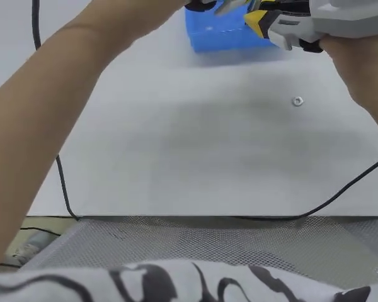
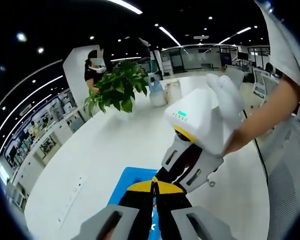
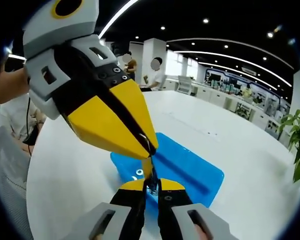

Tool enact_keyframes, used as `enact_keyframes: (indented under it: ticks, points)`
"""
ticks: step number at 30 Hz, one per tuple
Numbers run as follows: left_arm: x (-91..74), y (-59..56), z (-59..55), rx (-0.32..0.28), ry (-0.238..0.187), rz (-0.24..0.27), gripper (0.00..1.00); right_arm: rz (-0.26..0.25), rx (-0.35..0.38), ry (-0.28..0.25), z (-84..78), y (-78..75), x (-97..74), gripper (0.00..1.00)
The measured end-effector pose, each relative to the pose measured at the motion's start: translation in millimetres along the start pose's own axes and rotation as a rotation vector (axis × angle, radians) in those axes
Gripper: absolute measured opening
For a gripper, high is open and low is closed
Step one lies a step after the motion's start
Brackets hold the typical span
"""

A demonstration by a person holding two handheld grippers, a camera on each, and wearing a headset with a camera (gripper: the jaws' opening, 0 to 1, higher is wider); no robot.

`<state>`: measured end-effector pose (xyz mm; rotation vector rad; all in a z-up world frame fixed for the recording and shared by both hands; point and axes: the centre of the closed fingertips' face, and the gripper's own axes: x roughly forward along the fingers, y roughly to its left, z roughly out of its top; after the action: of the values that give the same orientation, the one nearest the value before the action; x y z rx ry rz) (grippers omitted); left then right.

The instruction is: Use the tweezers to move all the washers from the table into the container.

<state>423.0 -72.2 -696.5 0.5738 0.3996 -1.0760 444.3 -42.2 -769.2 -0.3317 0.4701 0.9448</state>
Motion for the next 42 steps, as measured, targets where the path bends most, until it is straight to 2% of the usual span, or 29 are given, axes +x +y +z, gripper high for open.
enact_keyframes:
  ticks: [4, 14, 21, 28, 31, 33, 38, 42]
  points:
    - [4.6, 3.7, -4.7, -0.009, 0.006, 0.005, 0.0, 0.001, 0.012, 0.01, -3.1, -3.3, 4.7, 0.05]
    - [6.1, 11.0, -5.8, -0.024, 0.002, 0.011, 0.0, -0.002, 0.044, 0.008, -3.2, -11.4, 9.9, 0.05]
    - [-3.6, 3.4, 6.2, -0.006, -0.016, 0.003, 0.0, -0.019, 0.035, -0.013, 4.5, -2.6, -10.2, 0.05]
    - [-21.9, -17.3, 34.5, 0.008, -0.075, -0.026, 0.0, -0.058, 0.043, -0.057, 13.0, 5.1, -47.0, 0.06]
    - [-24.8, -31.2, 42.9, 0.026, -0.089, -0.053, 0.0, -0.072, 0.088, -0.072, 11.6, 10.7, -64.1, 0.07]
    - [-24.4, -38.7, 44.9, 0.034, -0.093, -0.069, 0.0, -0.071, 0.117, -0.073, 8.0, 14.1, -70.3, 0.07]
    - [-19.8, -63.2, 45.3, 0.039, -0.091, -0.124, 0.0, -0.084, 0.104, -0.035, -7.8, 25.8, -82.5, 0.09]
    - [-17.5, -75.2, 44.2, 0.024, -0.092, -0.157, 0.0, -0.079, 0.1, -0.006, -17.8, 35.6, -89.8, 0.09]
